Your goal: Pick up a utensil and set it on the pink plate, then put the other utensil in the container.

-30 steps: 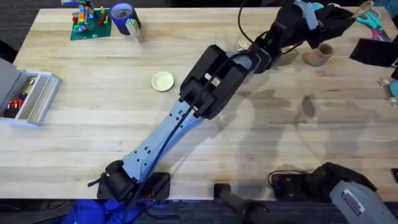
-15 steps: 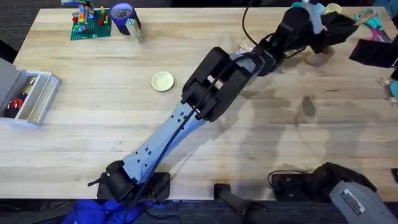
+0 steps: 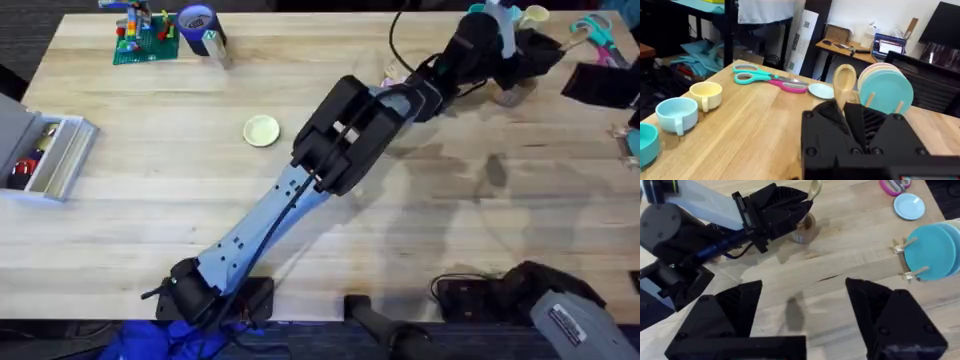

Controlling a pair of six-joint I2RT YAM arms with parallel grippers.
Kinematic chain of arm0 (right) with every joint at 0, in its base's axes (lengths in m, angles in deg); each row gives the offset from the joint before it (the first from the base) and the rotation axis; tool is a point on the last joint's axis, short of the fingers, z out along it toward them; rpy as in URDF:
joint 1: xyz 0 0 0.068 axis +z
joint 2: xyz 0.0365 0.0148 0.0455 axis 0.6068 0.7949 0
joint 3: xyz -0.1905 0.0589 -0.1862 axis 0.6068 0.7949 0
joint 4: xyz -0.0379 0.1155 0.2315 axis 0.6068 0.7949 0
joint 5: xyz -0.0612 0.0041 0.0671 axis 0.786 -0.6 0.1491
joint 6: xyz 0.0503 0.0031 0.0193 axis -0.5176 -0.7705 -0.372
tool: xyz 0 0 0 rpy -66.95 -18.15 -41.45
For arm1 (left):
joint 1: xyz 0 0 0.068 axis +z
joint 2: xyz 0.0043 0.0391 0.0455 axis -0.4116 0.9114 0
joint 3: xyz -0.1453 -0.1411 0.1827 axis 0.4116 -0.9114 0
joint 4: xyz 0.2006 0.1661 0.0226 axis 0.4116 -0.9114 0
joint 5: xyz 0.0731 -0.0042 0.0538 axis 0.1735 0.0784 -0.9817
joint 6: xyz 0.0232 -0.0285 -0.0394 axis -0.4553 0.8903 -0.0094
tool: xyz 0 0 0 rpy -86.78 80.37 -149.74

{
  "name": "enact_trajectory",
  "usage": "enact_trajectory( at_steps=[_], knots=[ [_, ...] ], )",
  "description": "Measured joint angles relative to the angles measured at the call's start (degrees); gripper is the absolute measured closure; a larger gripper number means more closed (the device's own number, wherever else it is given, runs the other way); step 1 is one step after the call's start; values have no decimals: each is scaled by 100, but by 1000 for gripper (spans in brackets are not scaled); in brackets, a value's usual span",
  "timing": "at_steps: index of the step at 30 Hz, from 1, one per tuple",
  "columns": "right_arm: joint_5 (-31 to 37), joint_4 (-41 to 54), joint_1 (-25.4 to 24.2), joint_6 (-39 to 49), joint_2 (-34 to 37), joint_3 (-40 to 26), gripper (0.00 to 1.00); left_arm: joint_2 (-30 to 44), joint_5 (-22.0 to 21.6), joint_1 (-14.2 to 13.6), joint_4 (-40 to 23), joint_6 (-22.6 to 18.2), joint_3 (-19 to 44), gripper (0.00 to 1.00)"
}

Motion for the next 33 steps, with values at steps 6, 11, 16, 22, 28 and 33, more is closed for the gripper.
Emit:
enact_trajectory(
  at_steps=[6, 11, 16, 22, 28, 33],
  knots=[
    [0, 2, 0, 0, 0, 0, 4, 0, 4, 9, -112, 2, 0, 959],
    [0, 0, 0, 0, 0, 0, 4, 0, 4, 22, -262, 2, 0, 959],
    [0, 1, 0, 0, 1, 0, 4, -1, 4, 56, -355, 2, 0, 959],
    [0, 0, 0, 0, 0, 0, 4, 0, 8, 97, -479, 2, 0, 959],
    [0, 0, 0, -2, 0, 0, 3, 0, 24, 105, -599, 2, 0, 959],
    [0, -2, 0, -4, 0, 0, 3, 0, 72, 105, -599, 1, 0, 959]
  ],
)
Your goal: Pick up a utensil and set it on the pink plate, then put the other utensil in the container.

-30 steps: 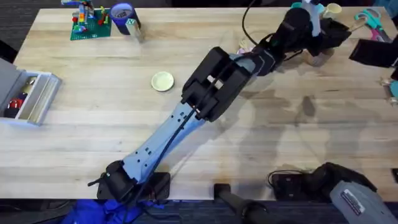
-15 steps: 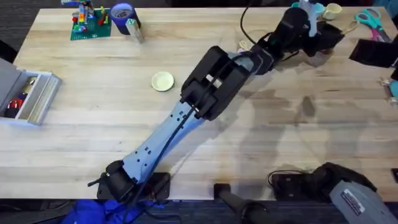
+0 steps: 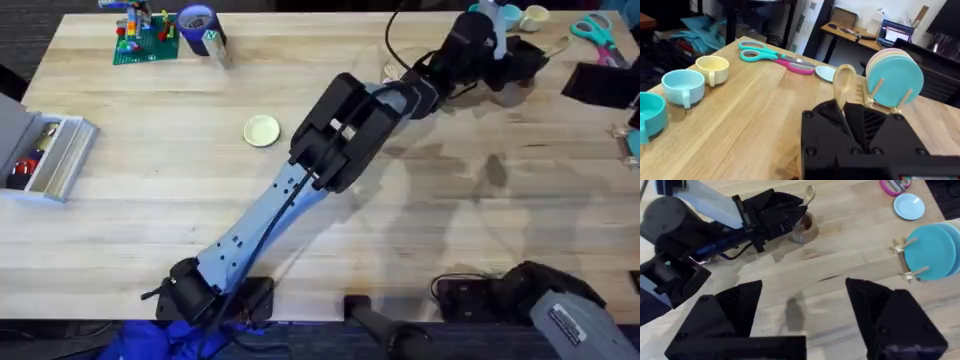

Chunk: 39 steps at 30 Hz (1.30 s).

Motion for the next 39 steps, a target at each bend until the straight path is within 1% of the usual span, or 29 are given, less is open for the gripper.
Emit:
enact_trajectory(
  at_steps=[6, 14, 23, 29, 36, 39],
  knots=[
    [0, -22, 0, -12, 1, 0, 3, 0, 153, 0, -34, 1, 0, 959],
    [0, -53, 0, -12, 0, 0, 3, 0, 232, 0, -365, 1, 0, 959],
    [0, -82, 0, -12, 0, 0, 4, 0, 309, 0, -440, -1, 0, 959],
    [0, -83, 0, -14, 1, 0, 4, 0, 396, 0, -736, -1, 0, 959],
    [0, -83, 0, -14, 0, 0, 3, 0, 452, 2, -745, -1, 0, 959],
    [0, -83, 0, -14, 0, 0, 5, -1, 455, 7, -745, -1, 0, 911]
  ],
)
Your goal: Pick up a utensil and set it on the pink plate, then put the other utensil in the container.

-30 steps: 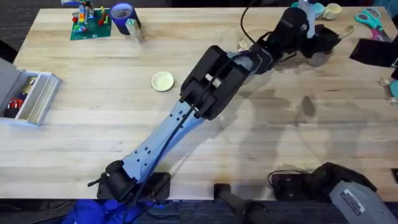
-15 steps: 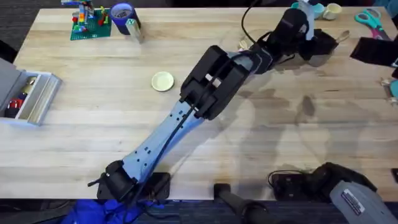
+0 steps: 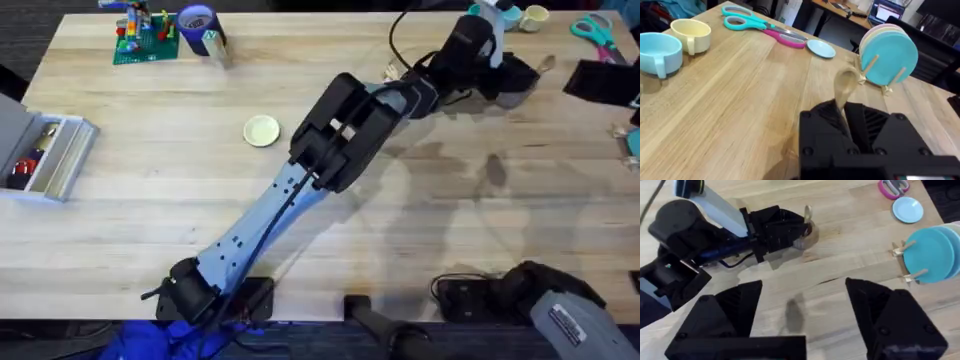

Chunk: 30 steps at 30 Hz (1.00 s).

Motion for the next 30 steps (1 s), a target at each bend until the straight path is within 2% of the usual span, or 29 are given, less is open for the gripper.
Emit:
enact_trajectory(
  at_steps=[6, 13, 15, 18, 19, 24, 30],
  knots=[
    [0, 0, 0, 0, 0, 0, 4, 1, 36, 14, 33, 2, 0, 847],
    [0, 0, 0, 0, 0, 0, 3, 1, 80, 15, 365, -1, 0, 609],
    [0, 0, 0, 0, 0, 0, 3, 1, 86, 17, 370, -11, 0, 479],
    [-9, 0, 0, 0, 0, 0, 4, 1, 90, 35, 367, -4, 0, 60],
    [-30, 0, 0, -1, 0, 0, 4, 1, 101, 45, 372, 0, 0, 21],
    [-146, 0, 0, -2, 2, 0, 3, 1, 105, 180, 590, 82, 0, 6],
    [-166, -2, 0, -2, 0, 0, 3, 1, 105, 535, 753, 351, 0, 4]
  ],
)
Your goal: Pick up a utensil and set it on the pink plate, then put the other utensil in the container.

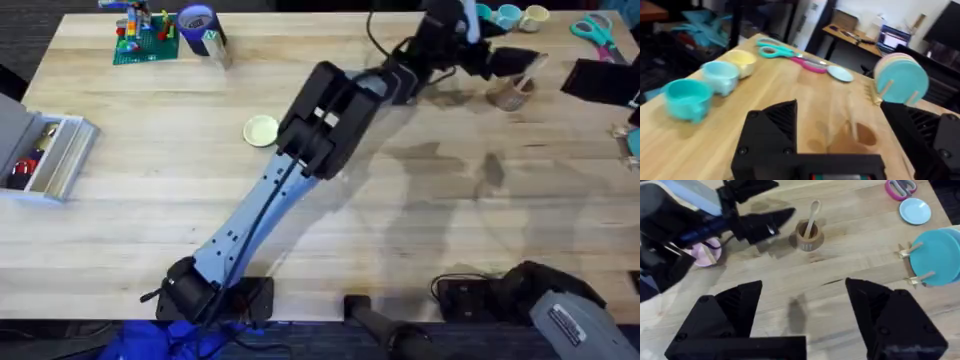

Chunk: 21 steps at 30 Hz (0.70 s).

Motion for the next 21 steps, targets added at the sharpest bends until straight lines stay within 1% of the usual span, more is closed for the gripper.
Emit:
enact_trajectory(
  at_steps=[3, 5, 8, 12, 13, 17, 21],
  knots=[
    [-2, 0, 0, 1, 1, 0, 3, 0, -2, 198, -151, 86, 0, 5],
    [-4, 0, 0, 1, 0, 0, 3, -1, -6, 309, -406, 123, 0, 4],
    [-4, 0, 0, 0, 2, 0, 3, -13, -111, 437, -1194, 106, 0, 4],
    [-4, 0, 0, 0, 2, 0, 3, -133, -355, 518, -2206, -201, -2, 4],
    [-4, -3, 0, 0, 38, 0, 3, -385, -518, 536, -2709, -467, -2, 4],
    [-4, -5, 0, 1, 132, 0, 3, -953, -646, 554, -3178, -765, -2, 4],
    [-4, -28, 0, 1, 160, 0, 3, -1590, -744, 622, -3765, -918, 4, 4]
  ],
)
